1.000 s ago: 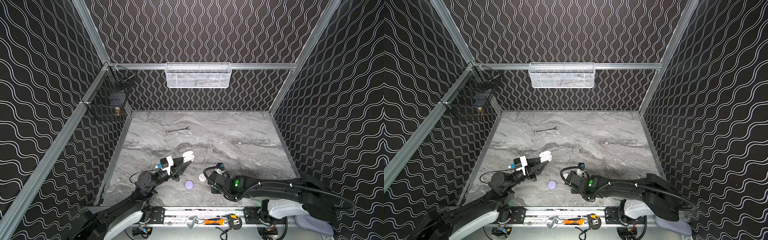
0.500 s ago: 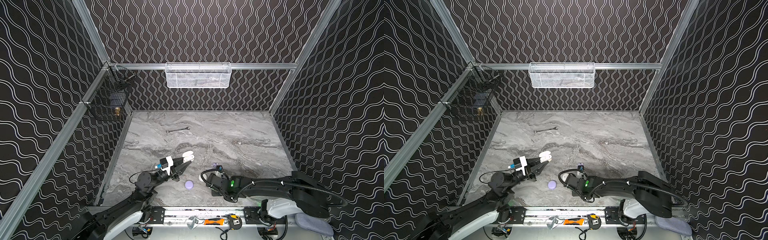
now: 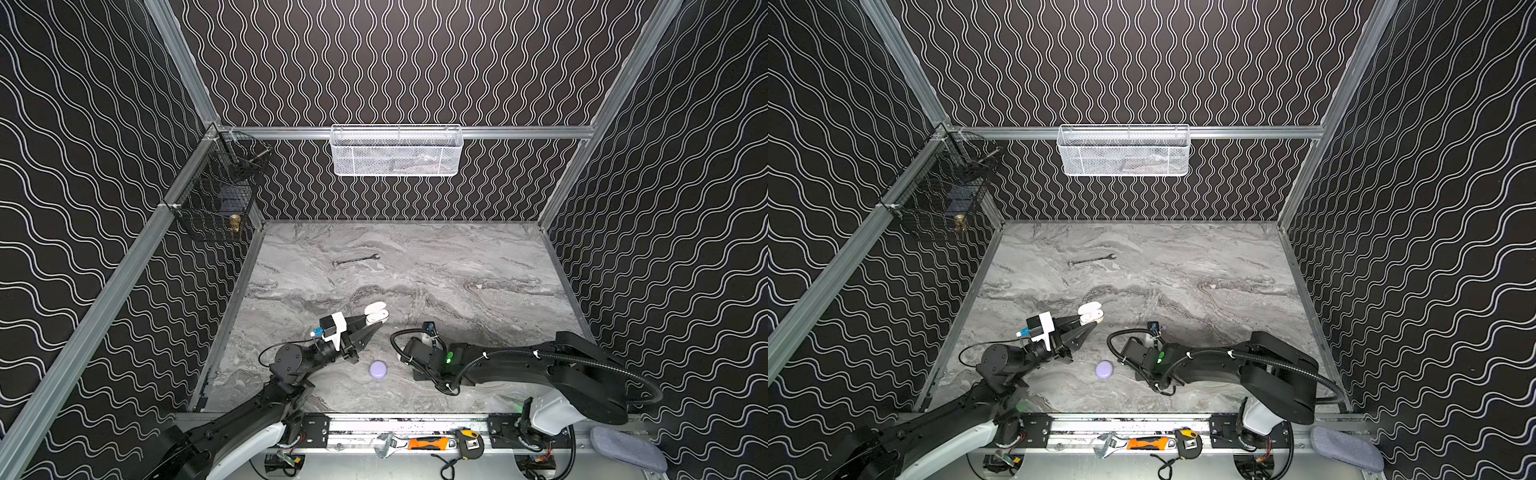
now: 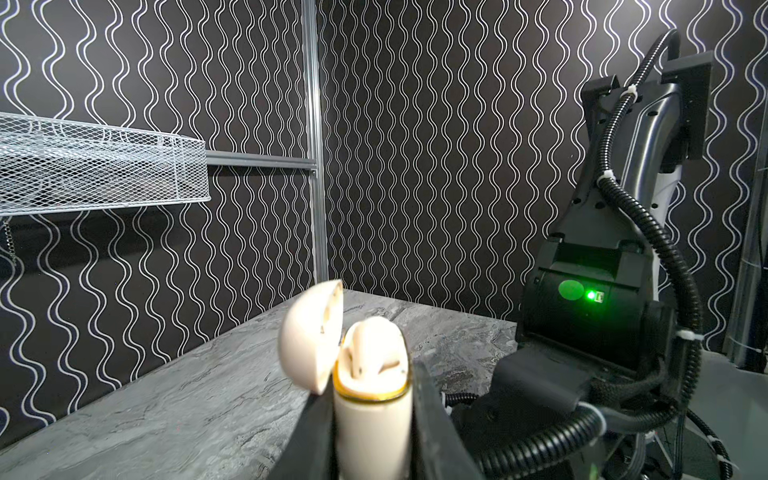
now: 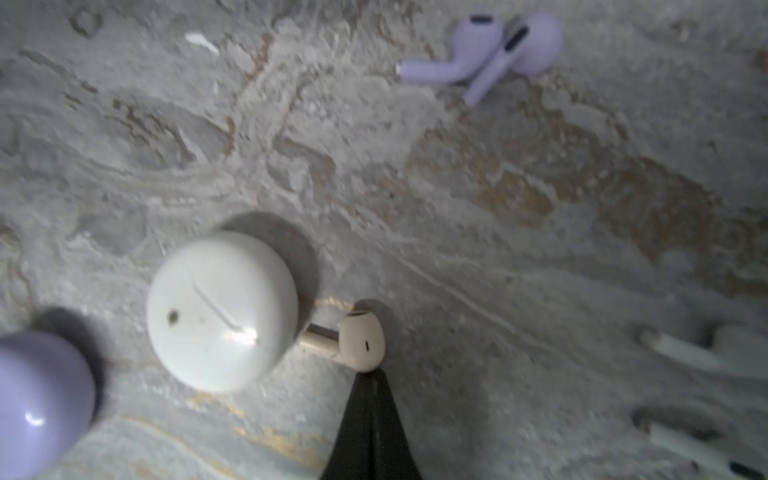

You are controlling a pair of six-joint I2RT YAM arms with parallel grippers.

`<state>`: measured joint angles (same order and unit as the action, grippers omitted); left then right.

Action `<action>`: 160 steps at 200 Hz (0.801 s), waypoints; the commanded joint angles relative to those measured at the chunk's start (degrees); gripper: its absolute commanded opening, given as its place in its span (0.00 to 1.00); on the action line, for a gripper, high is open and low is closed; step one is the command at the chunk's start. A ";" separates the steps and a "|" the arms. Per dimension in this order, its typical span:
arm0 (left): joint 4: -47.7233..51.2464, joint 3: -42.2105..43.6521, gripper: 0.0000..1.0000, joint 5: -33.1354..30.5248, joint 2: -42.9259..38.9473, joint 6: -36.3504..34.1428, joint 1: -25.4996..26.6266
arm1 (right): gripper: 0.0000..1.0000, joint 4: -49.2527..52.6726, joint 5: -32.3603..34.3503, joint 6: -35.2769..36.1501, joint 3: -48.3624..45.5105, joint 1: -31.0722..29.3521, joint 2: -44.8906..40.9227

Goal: Insert the wireless bluetooth earbuds into the charging case
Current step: 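Lower the right gripper and close it on the second cream earbud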

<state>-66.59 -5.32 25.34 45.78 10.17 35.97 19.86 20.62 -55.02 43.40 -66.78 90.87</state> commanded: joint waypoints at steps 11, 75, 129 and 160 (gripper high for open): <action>-1.45 -0.55 0.00 -0.27 -0.01 -0.74 -0.02 | 0.00 2.91 -0.46 2.13 0.66 1.43 2.63; -1.26 -0.48 0.00 -0.47 -0.28 -0.79 -0.05 | 0.01 0.36 -0.29 5.19 2.16 4.21 4.35; -1.78 0.22 0.00 -2.83 -0.06 -0.07 -0.09 | 0.11 1.75 1.42 4.59 2.36 4.28 -0.41; 2.08 0.13 0.00 -5.71 -2.07 -0.67 -0.09 | 0.25 -0.05 -0.52 4.48 0.69 4.22 -4.82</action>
<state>-65.78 -5.15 22.63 45.10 10.17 35.97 19.57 21.50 -50.09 45.01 -62.52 88.25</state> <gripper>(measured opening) 0.226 0.201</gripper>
